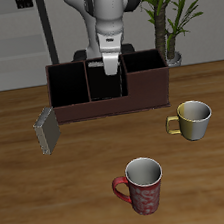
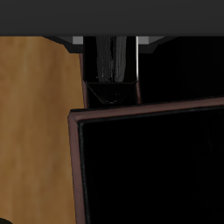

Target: Place the black book into the back desk caddy's front compartment

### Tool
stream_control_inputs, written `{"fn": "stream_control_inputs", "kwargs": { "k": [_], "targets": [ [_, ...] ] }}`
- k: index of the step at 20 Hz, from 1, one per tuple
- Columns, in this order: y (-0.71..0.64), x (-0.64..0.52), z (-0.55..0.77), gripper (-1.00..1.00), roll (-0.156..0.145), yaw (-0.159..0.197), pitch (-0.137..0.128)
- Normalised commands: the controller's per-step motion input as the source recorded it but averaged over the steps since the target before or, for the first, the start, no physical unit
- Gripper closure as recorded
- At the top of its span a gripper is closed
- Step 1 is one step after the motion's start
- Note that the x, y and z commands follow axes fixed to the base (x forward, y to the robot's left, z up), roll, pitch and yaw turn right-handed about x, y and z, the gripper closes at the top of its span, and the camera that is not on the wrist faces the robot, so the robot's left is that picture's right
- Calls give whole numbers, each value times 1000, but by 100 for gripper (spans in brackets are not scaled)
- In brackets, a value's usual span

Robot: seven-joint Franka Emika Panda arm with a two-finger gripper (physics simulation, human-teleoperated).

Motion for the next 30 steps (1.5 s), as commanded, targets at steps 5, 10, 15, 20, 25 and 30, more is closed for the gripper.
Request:
{"fn": "stream_control_inputs", "kwargs": {
  "k": [5, 10, 15, 20, 25, 30],
  "targets": [
    [-39, 8, -110, 100, -2, -1, 22],
    [-77, 0, -129, 100, -15, -9, 31],
    [-20, 43, -77, 100, -1, -10, 11],
    [-21, 60, -103, 100, -3, -41, 34],
    [30, 49, -9, -100, -3, -38, 10],
    [26, 2, -7, -100, 17, -34, -11]
  ]
}}
